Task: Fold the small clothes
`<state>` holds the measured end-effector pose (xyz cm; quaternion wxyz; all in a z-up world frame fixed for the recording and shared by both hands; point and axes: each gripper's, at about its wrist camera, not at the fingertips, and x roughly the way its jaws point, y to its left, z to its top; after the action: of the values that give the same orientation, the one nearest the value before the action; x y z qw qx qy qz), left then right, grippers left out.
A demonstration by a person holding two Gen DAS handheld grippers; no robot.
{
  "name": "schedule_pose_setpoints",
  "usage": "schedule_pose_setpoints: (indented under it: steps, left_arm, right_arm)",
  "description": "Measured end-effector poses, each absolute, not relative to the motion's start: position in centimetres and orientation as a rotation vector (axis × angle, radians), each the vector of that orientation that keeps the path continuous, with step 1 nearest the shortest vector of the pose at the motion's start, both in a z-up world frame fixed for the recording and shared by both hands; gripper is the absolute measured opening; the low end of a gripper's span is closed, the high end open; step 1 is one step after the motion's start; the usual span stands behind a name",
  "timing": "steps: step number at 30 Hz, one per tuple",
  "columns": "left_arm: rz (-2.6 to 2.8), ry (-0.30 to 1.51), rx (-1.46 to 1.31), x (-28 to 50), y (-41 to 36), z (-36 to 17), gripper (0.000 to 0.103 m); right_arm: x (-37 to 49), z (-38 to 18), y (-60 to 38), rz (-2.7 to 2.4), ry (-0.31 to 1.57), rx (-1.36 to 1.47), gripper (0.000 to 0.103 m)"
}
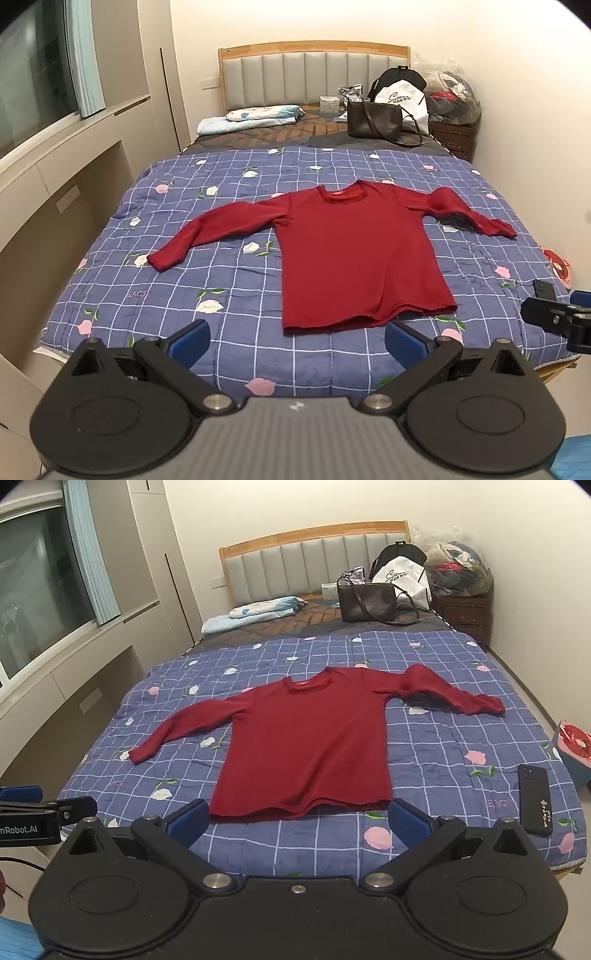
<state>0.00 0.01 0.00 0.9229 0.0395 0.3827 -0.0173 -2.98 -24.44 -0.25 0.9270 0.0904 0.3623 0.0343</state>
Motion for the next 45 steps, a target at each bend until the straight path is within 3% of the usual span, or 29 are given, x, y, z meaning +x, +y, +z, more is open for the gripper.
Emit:
schedule_pose_setpoints:
  steps: [45]
  left_arm:
    - [-0.038,0.804,0.073,0.0,1.2,-1.8,0.103]
  right_arm:
    - [-3.0,-0.8,-24.6,0.044,0.764,0.191,0.103]
